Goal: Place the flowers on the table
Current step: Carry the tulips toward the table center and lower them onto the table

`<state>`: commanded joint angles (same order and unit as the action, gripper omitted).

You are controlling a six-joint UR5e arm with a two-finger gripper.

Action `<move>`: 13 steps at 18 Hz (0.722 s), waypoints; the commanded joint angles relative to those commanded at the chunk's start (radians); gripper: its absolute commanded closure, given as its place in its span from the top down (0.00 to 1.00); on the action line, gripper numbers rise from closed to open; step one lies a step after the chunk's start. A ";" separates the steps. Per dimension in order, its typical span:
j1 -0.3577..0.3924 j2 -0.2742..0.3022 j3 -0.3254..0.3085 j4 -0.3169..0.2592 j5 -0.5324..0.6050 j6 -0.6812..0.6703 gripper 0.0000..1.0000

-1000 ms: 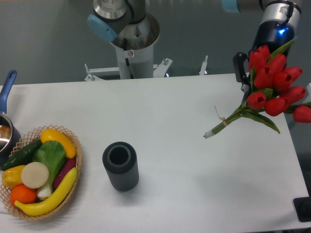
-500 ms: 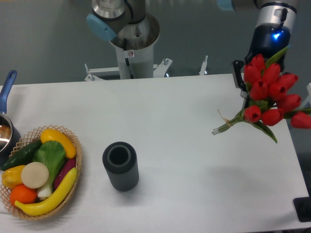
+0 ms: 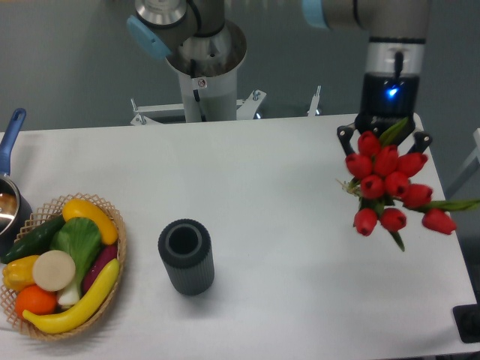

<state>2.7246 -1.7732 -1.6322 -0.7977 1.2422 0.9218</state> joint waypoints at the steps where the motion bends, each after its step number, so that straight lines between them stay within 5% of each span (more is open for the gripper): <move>1: -0.021 -0.015 0.005 -0.002 0.035 0.012 0.33; 6: -0.103 -0.089 0.009 -0.006 0.195 0.046 0.33; 8: -0.179 -0.182 0.009 -0.012 0.383 0.058 0.33; 13: -0.249 -0.319 0.049 -0.009 0.562 0.054 0.33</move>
<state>2.4759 -2.0921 -1.5831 -0.8069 1.8038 0.9756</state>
